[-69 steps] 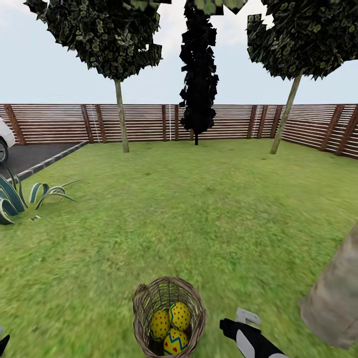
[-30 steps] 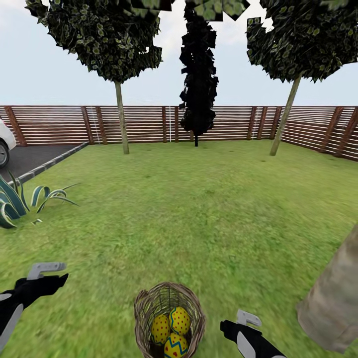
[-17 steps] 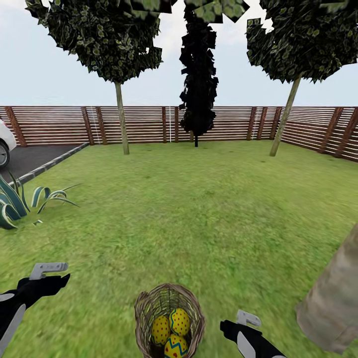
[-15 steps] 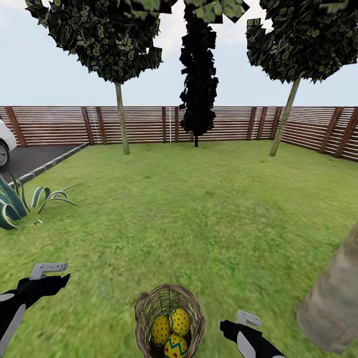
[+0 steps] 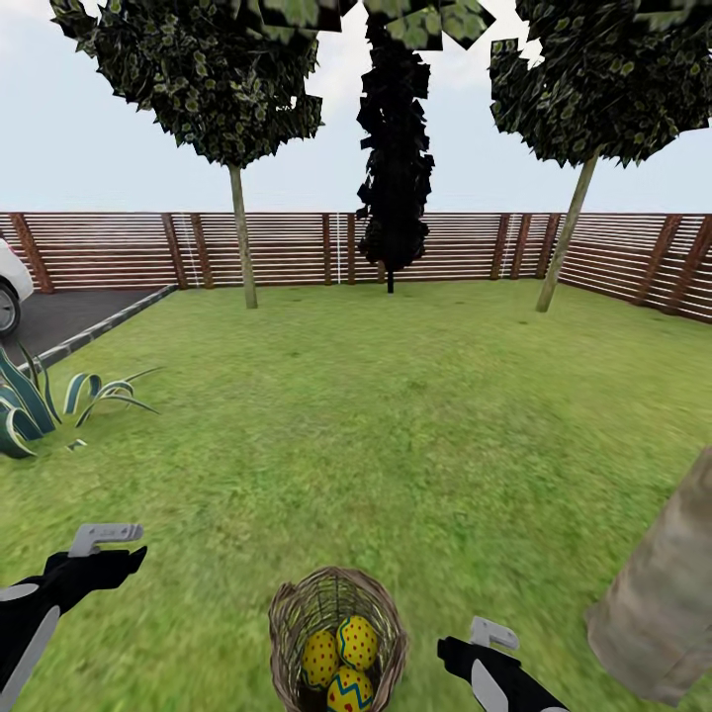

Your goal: Take the three Easter eggs out of the wicker basket on the lawn in the garden, then place them on the lawn next to a single tree (choose any tree) so that all three eggs are next to the same tree and none are left in the basket.

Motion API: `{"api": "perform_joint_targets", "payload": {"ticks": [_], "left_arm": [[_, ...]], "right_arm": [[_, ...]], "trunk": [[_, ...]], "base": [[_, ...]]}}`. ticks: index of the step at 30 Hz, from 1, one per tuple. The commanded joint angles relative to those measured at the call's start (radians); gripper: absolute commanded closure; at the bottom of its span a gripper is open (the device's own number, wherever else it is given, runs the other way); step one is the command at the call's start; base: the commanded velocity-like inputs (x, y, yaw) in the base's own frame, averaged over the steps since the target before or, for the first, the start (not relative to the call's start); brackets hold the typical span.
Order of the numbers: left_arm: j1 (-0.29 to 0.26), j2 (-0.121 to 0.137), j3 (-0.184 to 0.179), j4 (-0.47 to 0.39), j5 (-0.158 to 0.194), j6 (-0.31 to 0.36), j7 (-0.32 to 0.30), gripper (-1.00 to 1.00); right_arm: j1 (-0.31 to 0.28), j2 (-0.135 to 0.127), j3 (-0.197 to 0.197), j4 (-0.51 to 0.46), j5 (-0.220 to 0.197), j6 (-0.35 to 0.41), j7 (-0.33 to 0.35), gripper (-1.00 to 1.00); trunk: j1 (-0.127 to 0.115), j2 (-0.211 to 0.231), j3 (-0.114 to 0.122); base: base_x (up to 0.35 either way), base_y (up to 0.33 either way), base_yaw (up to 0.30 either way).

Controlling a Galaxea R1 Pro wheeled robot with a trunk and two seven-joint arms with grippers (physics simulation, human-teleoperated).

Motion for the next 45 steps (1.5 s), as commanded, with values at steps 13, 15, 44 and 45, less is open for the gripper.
{"api": "perform_joint_targets", "payload": {"ticks": [13,15,44,45], "left_arm": [[-0.001,0.000,-0.024,0.014,0.006,0.001,-0.005,-1.00],[-0.001,0.000,-0.053,0.040,0.006,-0.001,-0.005,-1.00],[-0.001,-0.015,-0.122,0.165,0.018,-0.043,-0.122,-1.00],[-0.001,-0.015,-0.122,0.165,0.018,-0.043,-0.122,-1.00]], "right_arm": [[0.000,0.001,0.002,-0.003,-0.007,0.005,-0.005,-1.00],[0.000,0.001,0.002,-0.003,-0.007,0.005,-0.004,-1.00],[0.000,0.000,0.002,-0.001,-0.007,0.005,-0.004,-1.00],[0.000,0.000,0.003,-0.001,-0.007,0.005,-0.004,-1.00]], "trunk": [[-0.050,0.090,0.040],[-0.058,0.104,0.046],[-0.169,0.307,0.161],[-0.173,0.314,0.165]], "base": [[0.000,0.000,0.000],[0.000,0.000,-0.006],[0.000,0.000,-0.192],[0.000,0.000,-0.050]]}}
